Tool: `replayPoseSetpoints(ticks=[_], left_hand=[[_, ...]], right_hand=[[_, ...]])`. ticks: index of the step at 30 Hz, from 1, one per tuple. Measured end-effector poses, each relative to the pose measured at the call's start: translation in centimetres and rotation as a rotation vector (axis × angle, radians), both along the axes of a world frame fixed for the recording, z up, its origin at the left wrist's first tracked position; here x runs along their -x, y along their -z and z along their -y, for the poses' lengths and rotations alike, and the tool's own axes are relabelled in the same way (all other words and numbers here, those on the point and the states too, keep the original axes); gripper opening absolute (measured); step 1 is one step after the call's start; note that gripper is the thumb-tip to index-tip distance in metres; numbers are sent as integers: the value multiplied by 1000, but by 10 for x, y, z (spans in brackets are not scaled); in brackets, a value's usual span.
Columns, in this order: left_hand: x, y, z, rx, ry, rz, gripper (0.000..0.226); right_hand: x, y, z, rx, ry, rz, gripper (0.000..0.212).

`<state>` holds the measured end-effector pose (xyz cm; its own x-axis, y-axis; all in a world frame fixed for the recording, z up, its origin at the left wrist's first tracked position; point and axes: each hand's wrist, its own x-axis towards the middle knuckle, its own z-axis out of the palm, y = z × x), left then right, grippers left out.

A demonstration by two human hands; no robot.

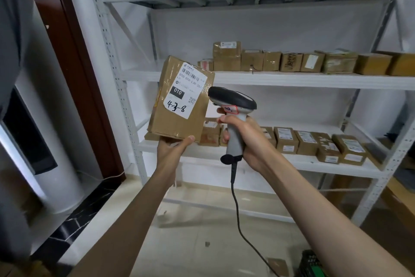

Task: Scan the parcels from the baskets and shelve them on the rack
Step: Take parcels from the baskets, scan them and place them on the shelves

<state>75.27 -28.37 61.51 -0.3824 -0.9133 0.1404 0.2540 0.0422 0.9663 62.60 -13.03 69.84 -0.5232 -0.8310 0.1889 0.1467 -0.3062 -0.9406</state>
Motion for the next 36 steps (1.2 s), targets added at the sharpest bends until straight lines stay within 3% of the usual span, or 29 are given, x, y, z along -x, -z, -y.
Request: replayPoseSetpoints(ticks=[4, 10, 18, 24, 36], left_hand=[[3, -22, 56, -19, 0, -32, 53], [22, -44, 114, -137, 17, -78, 34], [90, -72, 196, -215, -17, -11, 40], [169, -116, 266, -214, -14, -76, 60], [300, -180, 364, -464, 125, -92, 41]], right_hand=[[11, -6, 51, 3, -28, 17, 25], [36, -9, 118, -48, -11, -28, 40], [98, -7, 208, -77, -3, -57, 40], [162, -16, 271, -51, 0, -85, 36], [271, -19, 354, -46, 28, -73, 36]])
